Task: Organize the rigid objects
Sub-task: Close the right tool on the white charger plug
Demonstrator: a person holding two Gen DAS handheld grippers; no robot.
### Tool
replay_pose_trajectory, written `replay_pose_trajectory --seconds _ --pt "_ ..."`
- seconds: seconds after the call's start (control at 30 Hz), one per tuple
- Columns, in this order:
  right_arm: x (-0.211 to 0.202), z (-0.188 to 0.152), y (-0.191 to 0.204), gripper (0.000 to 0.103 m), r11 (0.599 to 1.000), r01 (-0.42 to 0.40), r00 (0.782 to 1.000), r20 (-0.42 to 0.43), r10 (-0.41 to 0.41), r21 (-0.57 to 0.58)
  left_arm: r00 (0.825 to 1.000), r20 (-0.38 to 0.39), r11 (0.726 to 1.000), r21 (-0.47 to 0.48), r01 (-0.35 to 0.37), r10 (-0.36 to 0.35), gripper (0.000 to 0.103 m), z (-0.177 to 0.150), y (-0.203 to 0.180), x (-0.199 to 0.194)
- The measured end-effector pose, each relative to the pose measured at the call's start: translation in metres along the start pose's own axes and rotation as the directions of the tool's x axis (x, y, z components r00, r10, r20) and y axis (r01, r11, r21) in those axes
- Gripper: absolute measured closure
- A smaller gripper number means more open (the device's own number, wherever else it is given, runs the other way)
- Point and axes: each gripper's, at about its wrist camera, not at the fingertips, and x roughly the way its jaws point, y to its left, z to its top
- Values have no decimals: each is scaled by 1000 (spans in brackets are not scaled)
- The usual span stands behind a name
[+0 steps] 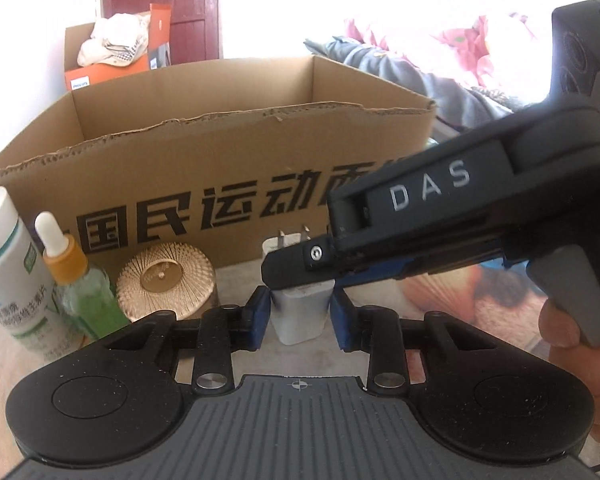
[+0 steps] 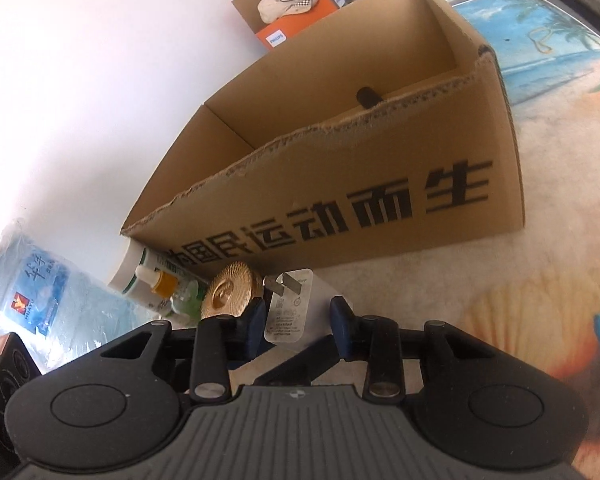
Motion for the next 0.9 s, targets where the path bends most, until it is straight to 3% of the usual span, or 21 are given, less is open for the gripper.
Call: replay_pose_trajectory --seconds 0.43,0.9 --pt "-34 -45 4 64 997 39 999 13 -40 59 994 -50 995 11 96 -95 71 -30 -22 -37" --pt "-29 -42 14 57 991 131 991 40 -131 8 996 -63 997 43 59 -56 69 -24 -21 -2"
